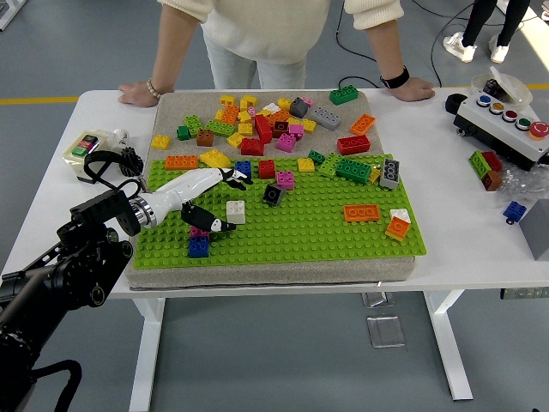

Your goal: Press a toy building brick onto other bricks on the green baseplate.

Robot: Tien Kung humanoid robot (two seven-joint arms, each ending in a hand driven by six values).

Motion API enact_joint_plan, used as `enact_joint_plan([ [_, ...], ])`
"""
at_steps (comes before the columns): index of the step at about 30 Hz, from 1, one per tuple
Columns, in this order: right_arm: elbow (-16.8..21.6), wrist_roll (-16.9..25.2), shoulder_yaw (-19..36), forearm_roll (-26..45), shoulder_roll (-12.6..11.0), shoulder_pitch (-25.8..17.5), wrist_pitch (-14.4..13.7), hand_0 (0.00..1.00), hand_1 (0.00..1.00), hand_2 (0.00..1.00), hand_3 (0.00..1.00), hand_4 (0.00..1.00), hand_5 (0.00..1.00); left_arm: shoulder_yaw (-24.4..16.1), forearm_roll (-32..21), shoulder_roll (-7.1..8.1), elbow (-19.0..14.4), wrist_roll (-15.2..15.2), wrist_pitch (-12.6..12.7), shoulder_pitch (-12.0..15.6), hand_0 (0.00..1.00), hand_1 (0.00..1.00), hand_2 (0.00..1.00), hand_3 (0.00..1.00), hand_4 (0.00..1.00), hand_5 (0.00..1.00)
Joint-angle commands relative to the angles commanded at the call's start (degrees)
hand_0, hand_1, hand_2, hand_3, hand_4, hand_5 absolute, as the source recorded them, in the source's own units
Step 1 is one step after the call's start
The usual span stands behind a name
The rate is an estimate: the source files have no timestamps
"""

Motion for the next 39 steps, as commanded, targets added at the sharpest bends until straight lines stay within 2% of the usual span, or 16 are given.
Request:
enact_joint_plan([
  [4,0.00,0.05,-0.04,0.04,0.00,0.05,-0.06,0.733,0.656,0.705,0.590,0.916,0.498,0.02,0.00,-0.22,1.00,0.04,0.37,-0.21,0.835,0.759,0.728,0.773,0.898,0.098],
  [5,0.00,0.06,-0.04,0.05,0.00,0.05,-0.06,0.733,0.656,0.705,0.589,0.916,0.498,0.03,0.00,-0.24,1.06,0.04,0.39,-0.21,0.823,0.750,0.679,0.745,0.823,0.070],
  [11,0.00,0.06,0.07,0.10,-0.01,0.05,-0.01,0.733,0.656,0.705,0.589,0.916,0.498,-0.03,0.00,-0.55,1.68,0.07,0.92,-0.47,0.823,0.750,0.679,0.745,0.823,0.070],
  [12,0.00,0.06,0.10,0.11,-0.01,0.06,-0.01,0.732,0.656,0.705,0.590,0.916,0.498,-0.05,0.00,-0.61,1.76,0.07,1.08,-0.51,0.785,0.724,0.648,0.663,0.688,0.018],
  [17,0.00,0.13,0.16,0.22,-0.02,0.14,-0.02,0.732,0.656,0.705,0.590,0.916,0.498,-0.08,0.00,-0.82,2.03,0.07,1.71,-0.67,0.785,0.724,0.648,0.663,0.688,0.018],
  [18,0.00,0.14,0.17,0.23,-0.01,0.13,-0.02,0.732,0.656,0.705,0.591,0.917,0.498,-0.07,0.00,-0.86,2.08,0.06,1.83,-0.68,0.766,0.710,0.614,0.624,0.627,0.002],
  [31,0.00,-0.04,0.25,0.28,-0.08,0.07,-0.03,0.732,0.656,0.706,0.591,0.917,0.499,0.04,0.00,-1.17,2.79,0.43,1.15,-0.72,0.757,0.706,0.603,0.598,0.603,0.002],
  [39,0.00,0.00,0.36,0.38,-0.01,-0.02,-0.04,0.732,0.656,0.706,0.591,0.918,0.499,-0.12,-0.18,-0.81,1.68,0.53,0.81,-0.39,0.755,0.696,0.596,0.592,0.574,0.002],
])
